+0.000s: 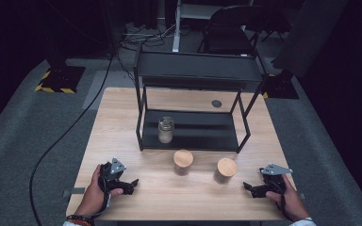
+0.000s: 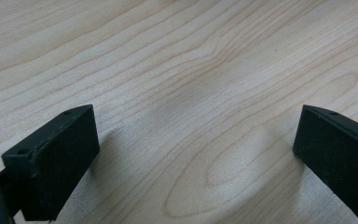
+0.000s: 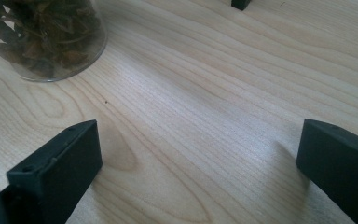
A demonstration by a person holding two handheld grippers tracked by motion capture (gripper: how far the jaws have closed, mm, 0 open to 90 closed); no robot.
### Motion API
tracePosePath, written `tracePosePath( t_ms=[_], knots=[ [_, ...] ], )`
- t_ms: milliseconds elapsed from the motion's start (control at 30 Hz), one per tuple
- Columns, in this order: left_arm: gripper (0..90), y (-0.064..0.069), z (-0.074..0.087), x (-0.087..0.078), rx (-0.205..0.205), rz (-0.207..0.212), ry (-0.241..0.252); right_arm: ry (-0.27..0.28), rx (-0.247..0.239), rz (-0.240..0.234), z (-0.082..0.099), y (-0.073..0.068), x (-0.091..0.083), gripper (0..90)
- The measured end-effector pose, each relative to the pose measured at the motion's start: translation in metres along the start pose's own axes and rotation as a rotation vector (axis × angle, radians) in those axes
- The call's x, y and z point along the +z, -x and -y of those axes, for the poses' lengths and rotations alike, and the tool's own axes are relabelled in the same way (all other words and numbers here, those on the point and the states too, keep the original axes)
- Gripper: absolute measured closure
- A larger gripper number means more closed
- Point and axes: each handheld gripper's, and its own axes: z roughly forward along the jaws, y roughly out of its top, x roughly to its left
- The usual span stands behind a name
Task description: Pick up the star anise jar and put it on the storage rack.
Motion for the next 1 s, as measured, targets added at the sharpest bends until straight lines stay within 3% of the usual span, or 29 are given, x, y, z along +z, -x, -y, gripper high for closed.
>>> tracePosePath(
  t_ms=[633,1000],
  knots=[
    [0.0,0.000,0.000,0.000,0.001,0.002,0.000,-0.047,-0.060,0.038,-0.004,-0.004,-0.007,1.8],
    [0.0,0.000,0.000,0.000,0.002,0.003,0.000,-0.026,-0.077,0.016,-0.012,-0.011,-0.020,1.8]
  ],
)
